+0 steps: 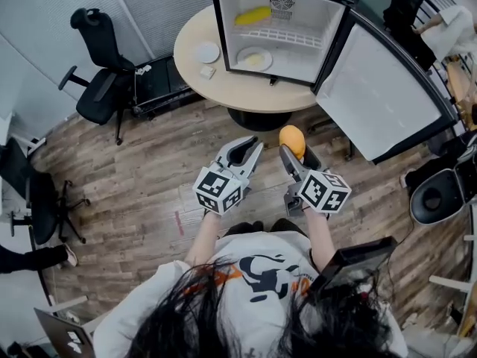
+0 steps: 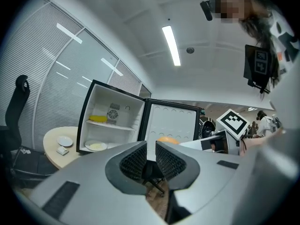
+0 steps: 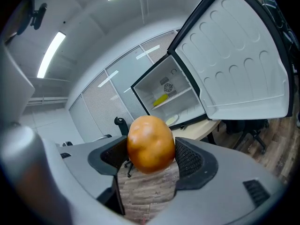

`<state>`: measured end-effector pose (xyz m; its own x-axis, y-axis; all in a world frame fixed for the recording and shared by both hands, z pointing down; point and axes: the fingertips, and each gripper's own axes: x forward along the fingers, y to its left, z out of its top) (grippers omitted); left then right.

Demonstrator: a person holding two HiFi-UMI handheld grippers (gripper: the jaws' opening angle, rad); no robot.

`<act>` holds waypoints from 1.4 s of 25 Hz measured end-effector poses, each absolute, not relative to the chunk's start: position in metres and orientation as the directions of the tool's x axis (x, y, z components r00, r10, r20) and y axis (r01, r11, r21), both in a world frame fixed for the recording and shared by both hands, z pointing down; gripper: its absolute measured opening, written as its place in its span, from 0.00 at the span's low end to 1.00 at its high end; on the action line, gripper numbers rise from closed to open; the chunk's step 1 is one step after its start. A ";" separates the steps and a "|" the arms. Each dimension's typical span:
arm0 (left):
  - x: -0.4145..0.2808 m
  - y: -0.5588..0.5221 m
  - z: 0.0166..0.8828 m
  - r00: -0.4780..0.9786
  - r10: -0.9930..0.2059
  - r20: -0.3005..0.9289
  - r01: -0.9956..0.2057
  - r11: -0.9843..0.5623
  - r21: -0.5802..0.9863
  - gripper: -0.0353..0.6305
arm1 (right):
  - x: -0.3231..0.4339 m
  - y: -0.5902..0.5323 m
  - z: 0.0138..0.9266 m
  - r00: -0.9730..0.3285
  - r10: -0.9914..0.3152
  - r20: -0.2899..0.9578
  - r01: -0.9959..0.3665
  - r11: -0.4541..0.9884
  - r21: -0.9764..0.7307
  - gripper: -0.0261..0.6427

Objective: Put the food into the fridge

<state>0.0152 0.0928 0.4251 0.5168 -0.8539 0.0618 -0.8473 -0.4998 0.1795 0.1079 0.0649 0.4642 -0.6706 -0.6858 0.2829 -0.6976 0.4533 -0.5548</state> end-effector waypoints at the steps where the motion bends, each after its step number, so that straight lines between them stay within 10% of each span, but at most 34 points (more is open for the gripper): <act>1: 0.015 0.092 0.427 0.520 -0.852 0.064 -0.845 -0.502 0.183 0.13 | 0.108 0.064 0.464 -0.667 -0.689 0.285 -0.700 0.448 -0.556 0.53; 35: -0.021 -0.100 0.437 0.531 -0.841 0.108 -0.843 -0.510 0.172 0.13 | 0.067 -0.140 0.461 -0.680 -0.687 0.258 -0.677 0.453 -0.580 0.53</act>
